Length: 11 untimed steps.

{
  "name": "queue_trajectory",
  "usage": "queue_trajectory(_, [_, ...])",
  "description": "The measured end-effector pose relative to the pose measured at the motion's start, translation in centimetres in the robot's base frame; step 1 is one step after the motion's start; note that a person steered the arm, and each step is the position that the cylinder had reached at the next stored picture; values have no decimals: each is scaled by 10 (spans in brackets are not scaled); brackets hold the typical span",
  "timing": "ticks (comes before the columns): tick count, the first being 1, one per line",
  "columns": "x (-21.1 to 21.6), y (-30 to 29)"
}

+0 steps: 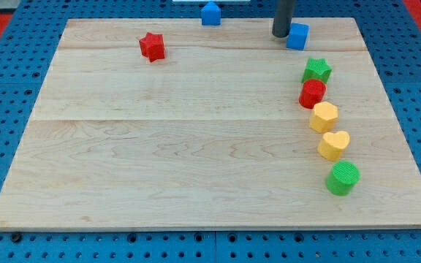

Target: Push red star below to the blue triangle

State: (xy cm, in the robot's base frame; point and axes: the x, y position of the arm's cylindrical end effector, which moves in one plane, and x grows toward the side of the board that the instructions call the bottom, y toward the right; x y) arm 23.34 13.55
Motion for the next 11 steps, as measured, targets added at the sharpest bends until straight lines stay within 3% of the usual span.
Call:
queue_trajectory(2, [24,0])
queue_trajectory(4, [107,-181])
queue_trajectory(5, [96,-302])
queue_trajectory(6, [49,-318])
queue_trajectory(7, [26,-274])
queue_trajectory(9, [46,-219])
queue_trajectory(10, [65,-241])
queue_trajectory(11, [69,-186])
